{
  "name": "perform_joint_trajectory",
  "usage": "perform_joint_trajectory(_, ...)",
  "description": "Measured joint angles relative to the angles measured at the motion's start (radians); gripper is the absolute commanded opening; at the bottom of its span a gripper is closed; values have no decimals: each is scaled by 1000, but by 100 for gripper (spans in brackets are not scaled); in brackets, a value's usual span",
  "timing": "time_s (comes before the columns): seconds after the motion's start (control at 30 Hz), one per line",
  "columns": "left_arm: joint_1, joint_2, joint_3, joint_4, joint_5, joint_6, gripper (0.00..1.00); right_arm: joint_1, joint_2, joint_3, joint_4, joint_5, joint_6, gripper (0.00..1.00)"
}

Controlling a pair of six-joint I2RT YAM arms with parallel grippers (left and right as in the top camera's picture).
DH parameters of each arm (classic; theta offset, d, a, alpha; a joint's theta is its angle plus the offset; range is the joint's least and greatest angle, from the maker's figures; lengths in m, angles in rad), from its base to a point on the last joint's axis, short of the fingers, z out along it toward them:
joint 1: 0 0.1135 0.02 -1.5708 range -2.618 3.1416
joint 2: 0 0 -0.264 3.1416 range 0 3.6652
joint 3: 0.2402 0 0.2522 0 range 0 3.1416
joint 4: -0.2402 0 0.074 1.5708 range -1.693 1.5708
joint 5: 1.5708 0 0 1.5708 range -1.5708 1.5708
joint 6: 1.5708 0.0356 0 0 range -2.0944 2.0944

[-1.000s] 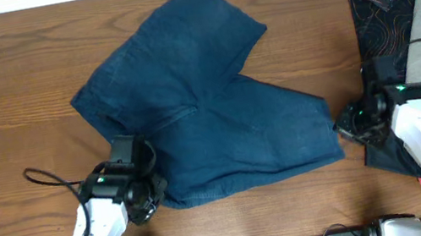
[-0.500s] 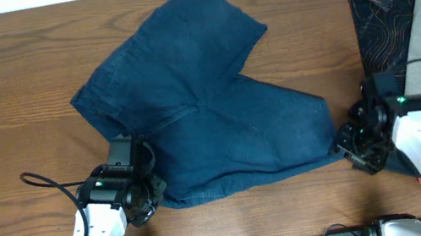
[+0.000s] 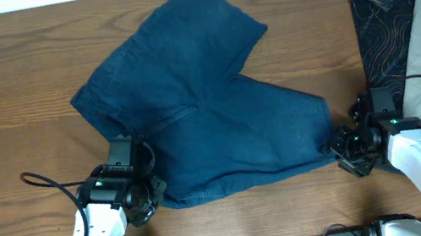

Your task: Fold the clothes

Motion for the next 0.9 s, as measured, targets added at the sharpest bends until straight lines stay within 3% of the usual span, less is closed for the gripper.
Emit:
perform_joint_trajectory(0.1,0,0,0,0,0,0,6,0,-5,-23,44,-9,7,5)
perform_joint_trajectory(0.13,0,0,0,0,0,0,6,0,-4,-31,56,-10,11,1)
perform_joint_trajectory(0.37,0,0,0,0,5,3,6,0,1,-41,86,-11,7,1)
perform_joint_trajectory(0.47,0,0,1,0,24,20,6,0,8,8,0,4,-26,1)
perform_joint_trajectory(0.9,-80,-201,160,-60,126,104,6,-158,-31,591,-535,53,-266,1)
